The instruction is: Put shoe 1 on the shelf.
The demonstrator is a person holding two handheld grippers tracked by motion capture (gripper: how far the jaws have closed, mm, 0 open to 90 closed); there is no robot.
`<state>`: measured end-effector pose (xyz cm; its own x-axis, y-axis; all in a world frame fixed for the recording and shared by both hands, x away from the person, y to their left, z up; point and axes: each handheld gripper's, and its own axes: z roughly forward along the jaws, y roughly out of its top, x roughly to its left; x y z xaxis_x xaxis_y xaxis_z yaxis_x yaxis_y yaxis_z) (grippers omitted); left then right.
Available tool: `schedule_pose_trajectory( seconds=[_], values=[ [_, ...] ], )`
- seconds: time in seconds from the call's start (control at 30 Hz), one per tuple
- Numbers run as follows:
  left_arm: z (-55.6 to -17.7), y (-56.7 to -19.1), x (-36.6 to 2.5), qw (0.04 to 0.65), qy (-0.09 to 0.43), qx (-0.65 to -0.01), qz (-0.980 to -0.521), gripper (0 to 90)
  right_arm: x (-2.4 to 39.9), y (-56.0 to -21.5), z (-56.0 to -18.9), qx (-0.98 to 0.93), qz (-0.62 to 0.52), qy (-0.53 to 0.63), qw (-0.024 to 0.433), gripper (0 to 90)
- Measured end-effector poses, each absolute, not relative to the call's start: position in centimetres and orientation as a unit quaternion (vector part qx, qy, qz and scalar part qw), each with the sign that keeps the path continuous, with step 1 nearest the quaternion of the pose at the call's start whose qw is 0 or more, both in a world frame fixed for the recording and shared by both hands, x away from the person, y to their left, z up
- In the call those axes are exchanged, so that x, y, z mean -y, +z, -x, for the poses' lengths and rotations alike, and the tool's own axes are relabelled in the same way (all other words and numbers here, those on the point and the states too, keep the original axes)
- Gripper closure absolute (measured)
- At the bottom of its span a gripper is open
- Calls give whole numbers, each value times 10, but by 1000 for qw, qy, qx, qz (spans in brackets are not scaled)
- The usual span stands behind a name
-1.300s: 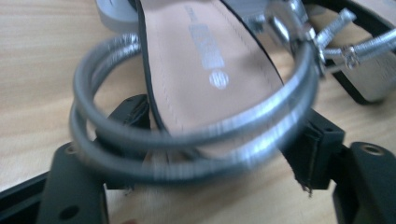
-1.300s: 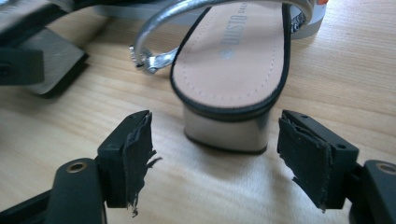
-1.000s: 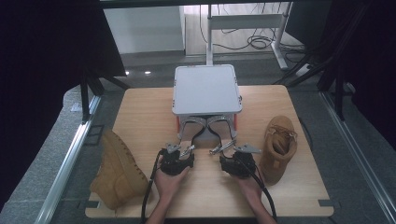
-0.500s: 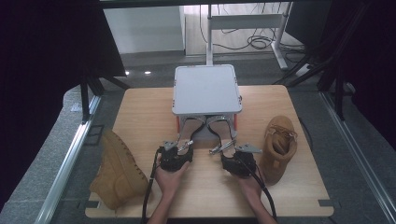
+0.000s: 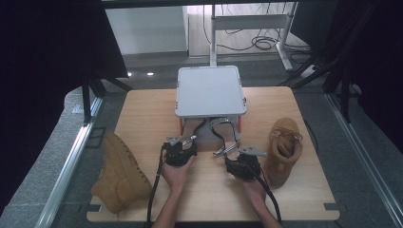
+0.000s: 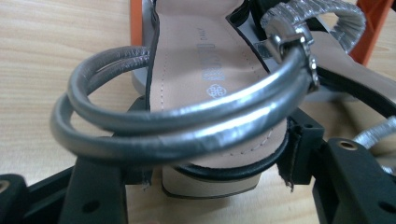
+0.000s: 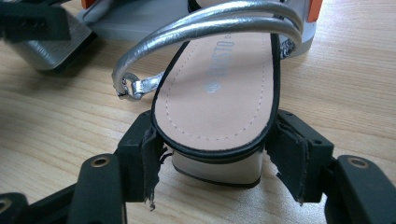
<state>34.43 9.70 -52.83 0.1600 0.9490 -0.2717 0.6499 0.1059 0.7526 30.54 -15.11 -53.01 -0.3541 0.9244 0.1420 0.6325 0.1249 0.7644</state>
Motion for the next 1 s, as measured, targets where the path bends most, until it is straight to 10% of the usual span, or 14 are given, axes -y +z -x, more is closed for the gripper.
schedule_pose_trajectory(
  seconds=[1.0],
  values=[
    [-378, -524, -89, 407, 207, -639, -619, 403, 151, -531, -305, -726, -534, 387, 192, 384]
  ],
)
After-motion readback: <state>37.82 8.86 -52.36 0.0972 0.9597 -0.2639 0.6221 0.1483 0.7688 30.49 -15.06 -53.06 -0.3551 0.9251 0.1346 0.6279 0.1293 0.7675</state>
